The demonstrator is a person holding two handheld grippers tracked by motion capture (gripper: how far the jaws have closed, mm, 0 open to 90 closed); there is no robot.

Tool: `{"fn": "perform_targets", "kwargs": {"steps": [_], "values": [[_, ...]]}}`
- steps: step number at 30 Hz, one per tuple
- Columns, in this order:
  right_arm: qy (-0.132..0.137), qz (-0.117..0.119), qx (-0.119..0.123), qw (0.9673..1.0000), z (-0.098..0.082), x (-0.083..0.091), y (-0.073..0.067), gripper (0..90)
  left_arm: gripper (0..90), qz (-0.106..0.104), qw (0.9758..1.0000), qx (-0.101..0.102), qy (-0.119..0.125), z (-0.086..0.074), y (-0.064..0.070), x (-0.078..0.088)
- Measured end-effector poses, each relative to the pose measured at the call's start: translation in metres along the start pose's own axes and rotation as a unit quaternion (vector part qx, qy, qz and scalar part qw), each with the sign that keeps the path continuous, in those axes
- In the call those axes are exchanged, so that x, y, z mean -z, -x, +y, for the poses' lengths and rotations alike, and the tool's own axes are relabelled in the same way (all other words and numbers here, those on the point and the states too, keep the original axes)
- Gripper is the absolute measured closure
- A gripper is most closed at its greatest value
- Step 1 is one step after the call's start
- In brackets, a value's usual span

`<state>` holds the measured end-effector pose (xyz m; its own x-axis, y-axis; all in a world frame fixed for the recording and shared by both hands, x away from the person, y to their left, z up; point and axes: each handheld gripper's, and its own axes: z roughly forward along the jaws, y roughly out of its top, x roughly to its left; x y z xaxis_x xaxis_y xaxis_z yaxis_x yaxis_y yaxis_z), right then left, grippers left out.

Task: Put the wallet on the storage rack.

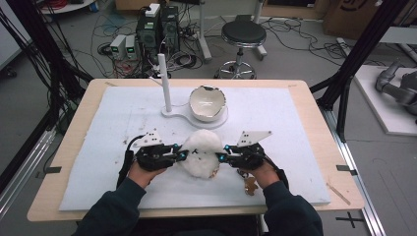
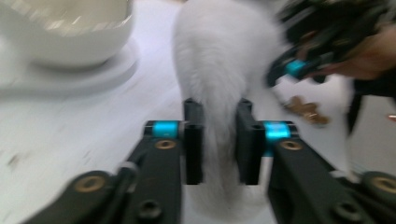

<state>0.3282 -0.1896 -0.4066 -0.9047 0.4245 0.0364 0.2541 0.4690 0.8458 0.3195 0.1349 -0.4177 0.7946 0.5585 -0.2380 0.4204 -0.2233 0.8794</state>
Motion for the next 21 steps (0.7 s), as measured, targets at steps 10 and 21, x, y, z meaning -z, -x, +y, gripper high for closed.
{"fn": "perform_targets", "kwargs": {"steps": [10, 21], "values": [[0.032, 0.023, -0.004, 0.9992, 0.002, 0.006, 0.0, 76.2, 76.1, -0.025, 0.9995, -0.021, -0.003, -0.005, -0.001, -0.004], [0.041, 0.069, -0.045, 0.9958, 0.0, 0.002, 0.008, 68.6, 77.8, -0.093, 0.9929, -0.072, 0.014, 0.0, 0.007, 0.001]]}}
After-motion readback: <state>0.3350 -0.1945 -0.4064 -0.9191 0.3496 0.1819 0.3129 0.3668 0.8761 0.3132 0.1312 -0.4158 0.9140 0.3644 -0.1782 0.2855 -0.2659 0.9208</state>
